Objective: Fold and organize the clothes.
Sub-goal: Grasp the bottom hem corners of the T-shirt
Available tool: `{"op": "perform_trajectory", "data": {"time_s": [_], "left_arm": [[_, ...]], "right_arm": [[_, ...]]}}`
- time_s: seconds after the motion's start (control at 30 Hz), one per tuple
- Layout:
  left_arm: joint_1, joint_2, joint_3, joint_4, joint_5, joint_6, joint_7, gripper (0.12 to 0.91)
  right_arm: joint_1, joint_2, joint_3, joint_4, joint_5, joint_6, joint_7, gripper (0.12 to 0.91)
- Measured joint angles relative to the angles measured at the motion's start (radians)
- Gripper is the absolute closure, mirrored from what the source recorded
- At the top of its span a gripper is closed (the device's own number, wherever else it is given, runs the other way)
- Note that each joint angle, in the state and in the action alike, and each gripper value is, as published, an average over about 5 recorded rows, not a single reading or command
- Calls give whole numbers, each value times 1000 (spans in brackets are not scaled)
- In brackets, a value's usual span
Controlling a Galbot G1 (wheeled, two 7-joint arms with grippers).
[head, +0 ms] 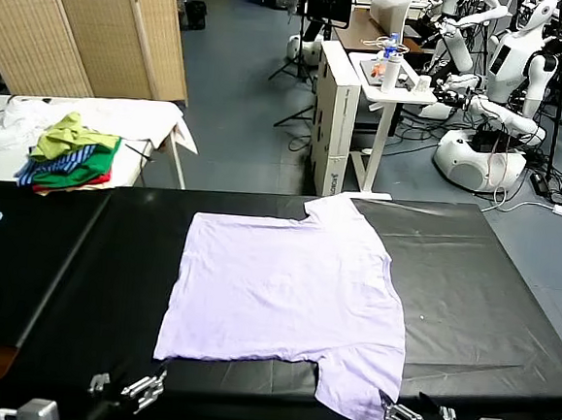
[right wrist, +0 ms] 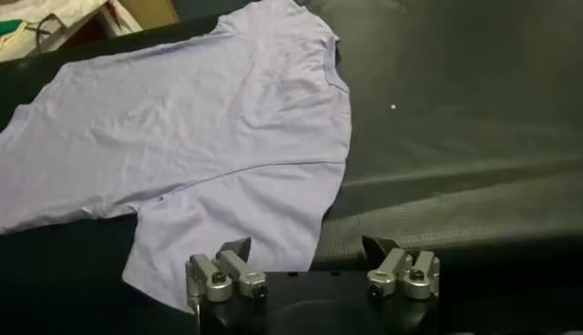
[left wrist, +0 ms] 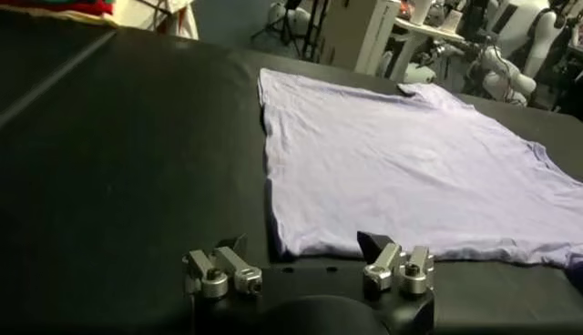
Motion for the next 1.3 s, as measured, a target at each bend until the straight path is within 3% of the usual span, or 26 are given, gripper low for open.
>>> {"op": "perform_trajectory", "data": {"time_s": [0.3,0.47,0.7,0.77,0.93,1.03,1.17,1.3], "left_arm": [[-54,-12,14,59,6,-15,-7,123],[-70,-11,16,92,6,-21,-8,142],[-71,-14,25,105,13,-23,-9,345],[-73,-15,26,109,15,-24,-9,393],[-69,-16,26,113,17,-27,-10,648],[-65,-17,26,111,17,-26,-9,781],[-56,-21,27,99,21,-25,-9,880],[-33,-24,24,75,38,-25,-19,884]], "right_arm": [[32,19,-61,-22,-47,-5,6,119],[28,27,-78,-28,-56,-6,6,183],[28,29,-90,-39,-65,-6,4,352],[26,30,-92,-38,-66,-6,3,439],[20,29,-94,-31,-65,-6,2,735],[13,26,-88,-24,-64,-6,2,859],[-8,24,-76,-4,-62,-18,16,885],[-51,22,-61,32,-63,-49,40,885]]}}
